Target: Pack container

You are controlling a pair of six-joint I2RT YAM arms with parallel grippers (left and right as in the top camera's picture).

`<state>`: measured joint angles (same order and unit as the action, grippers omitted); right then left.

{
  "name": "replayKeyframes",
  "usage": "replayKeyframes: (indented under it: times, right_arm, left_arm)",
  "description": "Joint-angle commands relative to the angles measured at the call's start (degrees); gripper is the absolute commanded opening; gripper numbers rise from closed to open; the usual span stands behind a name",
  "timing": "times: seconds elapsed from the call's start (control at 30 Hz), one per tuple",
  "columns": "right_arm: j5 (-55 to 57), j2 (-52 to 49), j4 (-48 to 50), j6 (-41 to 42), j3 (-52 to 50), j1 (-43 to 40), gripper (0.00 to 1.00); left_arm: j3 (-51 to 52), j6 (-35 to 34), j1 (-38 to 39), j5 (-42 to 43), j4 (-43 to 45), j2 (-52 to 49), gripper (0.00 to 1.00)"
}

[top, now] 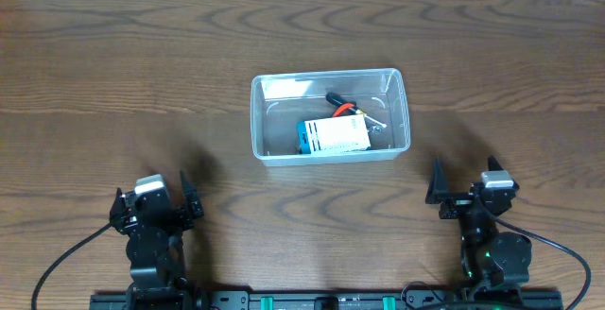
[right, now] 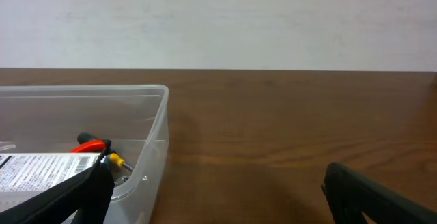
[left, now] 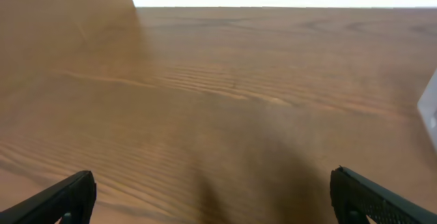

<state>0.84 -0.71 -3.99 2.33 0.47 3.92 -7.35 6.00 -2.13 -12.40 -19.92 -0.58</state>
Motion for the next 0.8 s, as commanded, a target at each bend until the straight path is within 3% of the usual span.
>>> replayKeyframes:
  times: [0.0, 0.77]
  right_arm:
    - [0.22, 0.37, -0.11, -0.68, -0.15, -0.59, 0.99]
    - [0.22, 0.37, -0.11, -0.68, -0.15, -0.59, 0.99]
  left_arm:
    - [1.27, 4.50, 0.35, -0.24, -0.07, 0.46, 0.98]
    - [1.25, 4.46, 0.35, 1.29, -0.09, 0.35, 0.98]
